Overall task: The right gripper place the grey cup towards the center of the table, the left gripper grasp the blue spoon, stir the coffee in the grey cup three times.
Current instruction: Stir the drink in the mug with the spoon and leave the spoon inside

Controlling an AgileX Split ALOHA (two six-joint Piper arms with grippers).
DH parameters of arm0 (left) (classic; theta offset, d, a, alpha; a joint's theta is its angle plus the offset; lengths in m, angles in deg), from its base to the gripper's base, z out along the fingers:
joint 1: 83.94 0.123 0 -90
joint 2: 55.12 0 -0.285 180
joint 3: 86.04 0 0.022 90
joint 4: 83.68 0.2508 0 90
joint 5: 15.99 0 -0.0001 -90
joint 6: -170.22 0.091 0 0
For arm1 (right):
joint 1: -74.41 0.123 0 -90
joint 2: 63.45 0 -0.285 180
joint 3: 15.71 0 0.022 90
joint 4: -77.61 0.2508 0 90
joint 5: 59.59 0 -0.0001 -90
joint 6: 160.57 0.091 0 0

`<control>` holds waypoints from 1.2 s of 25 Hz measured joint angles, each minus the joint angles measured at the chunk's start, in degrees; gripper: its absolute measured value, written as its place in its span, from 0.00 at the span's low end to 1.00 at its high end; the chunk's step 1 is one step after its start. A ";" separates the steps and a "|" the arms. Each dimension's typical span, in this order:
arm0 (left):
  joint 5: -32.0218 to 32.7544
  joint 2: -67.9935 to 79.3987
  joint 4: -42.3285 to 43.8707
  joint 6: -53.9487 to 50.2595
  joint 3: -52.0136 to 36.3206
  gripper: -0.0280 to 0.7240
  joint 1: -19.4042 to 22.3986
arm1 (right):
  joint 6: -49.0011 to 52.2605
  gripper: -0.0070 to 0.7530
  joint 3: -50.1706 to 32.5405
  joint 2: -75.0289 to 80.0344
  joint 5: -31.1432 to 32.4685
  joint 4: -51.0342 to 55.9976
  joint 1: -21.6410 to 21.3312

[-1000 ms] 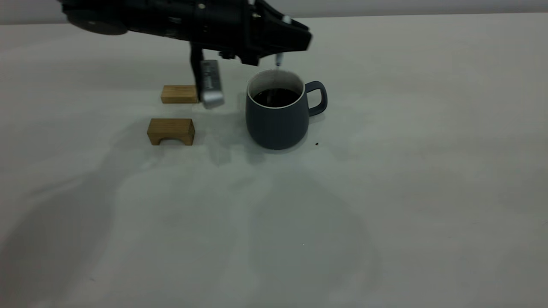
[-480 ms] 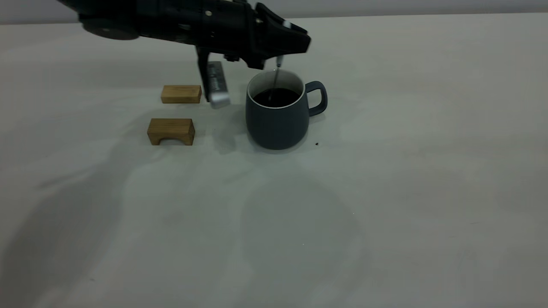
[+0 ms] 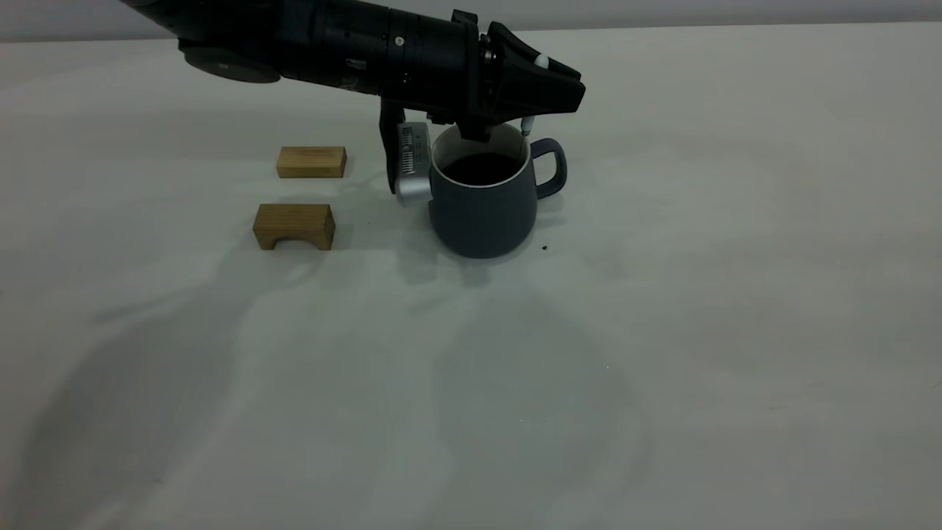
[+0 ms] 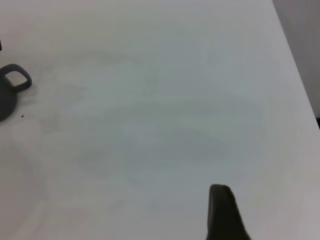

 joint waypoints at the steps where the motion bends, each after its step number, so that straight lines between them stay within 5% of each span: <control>1: 0.74 0.00 0.88 0.00 -0.26 0.22 0.29 | 0.00 0.66 0.00 0.00 0.00 0.00 0.00; 11: 1.65 0.00 2.62 0.06 -1.03 0.22 4.46 | 0.00 0.66 0.00 0.00 0.00 0.00 0.00; 22: -2.60 0.28 -1.88 0.11 -1.03 0.22 0.92 | 0.00 0.66 0.00 0.00 0.00 0.00 0.00; 30: 2.31 0.33 3.98 0.11 -1.03 0.22 0.49 | 0.00 0.66 0.00 0.00 0.00 0.00 0.00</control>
